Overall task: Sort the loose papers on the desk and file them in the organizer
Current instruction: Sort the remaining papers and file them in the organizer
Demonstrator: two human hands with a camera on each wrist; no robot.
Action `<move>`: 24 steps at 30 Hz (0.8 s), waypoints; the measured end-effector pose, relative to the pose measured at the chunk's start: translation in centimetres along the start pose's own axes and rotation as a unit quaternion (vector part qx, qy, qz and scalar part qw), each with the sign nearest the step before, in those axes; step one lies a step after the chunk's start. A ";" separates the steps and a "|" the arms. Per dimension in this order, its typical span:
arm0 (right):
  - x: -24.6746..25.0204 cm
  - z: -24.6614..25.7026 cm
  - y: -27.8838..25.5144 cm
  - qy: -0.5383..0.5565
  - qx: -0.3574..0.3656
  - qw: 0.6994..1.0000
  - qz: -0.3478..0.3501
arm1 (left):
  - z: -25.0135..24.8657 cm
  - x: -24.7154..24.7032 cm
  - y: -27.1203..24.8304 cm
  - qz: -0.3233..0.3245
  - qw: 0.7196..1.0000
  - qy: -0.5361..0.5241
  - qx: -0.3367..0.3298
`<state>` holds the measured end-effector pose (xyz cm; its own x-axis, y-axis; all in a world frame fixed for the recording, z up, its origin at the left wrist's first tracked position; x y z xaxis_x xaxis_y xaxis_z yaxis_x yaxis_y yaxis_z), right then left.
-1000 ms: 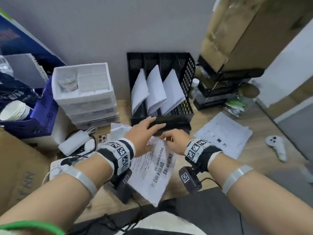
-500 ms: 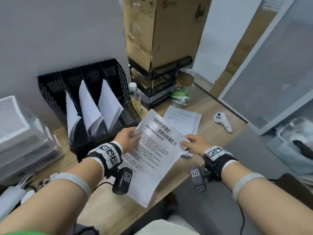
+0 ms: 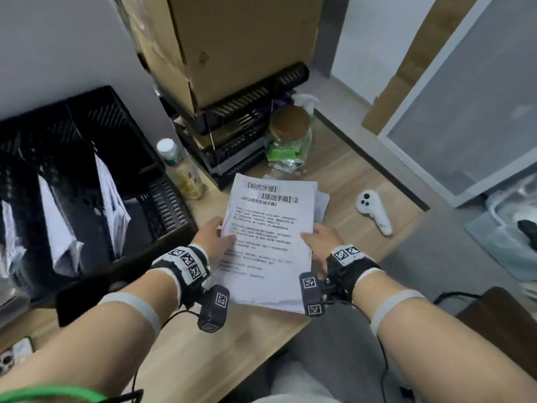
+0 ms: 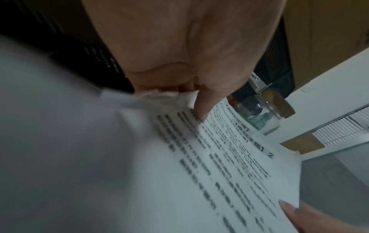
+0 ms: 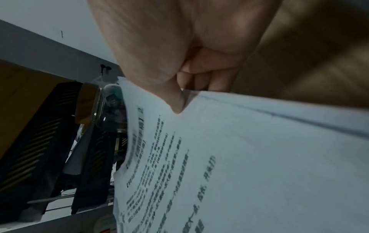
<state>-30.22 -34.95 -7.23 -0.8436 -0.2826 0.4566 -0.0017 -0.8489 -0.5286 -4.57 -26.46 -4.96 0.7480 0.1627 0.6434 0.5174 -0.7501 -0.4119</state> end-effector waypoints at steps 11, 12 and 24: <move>1.5 -1.6 4.3 -0.212 0.000 0.976 -0.039 | -1.7 -4.5 6.3 -0.013 0.994 0.113 0.008; 1.4 -1.9 4.6 -0.173 -0.002 0.984 -0.044 | -1.7 -5.0 6.3 -0.001 0.993 0.119 0.011; 0.1 -2.4 2.7 -0.066 -0.050 0.996 0.040 | 0.4 -6.2 4.3 0.005 0.990 0.021 0.142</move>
<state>-31.66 -36.17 -10.31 -0.7652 -0.4088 0.4974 0.0024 -0.7743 -0.6328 -6.79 -30.49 -10.97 0.7393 0.1243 0.6618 0.6096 -0.5410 -0.5794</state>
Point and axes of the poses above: each hand's wrist, its own y-axis towards the middle knuckle, its own x-axis out of the back of the hand, z = x × y, the point moved 6 cm from there along y, towards the middle knuckle, and after that the axes turned 12 degrees about -z, right-handed, at the moved point
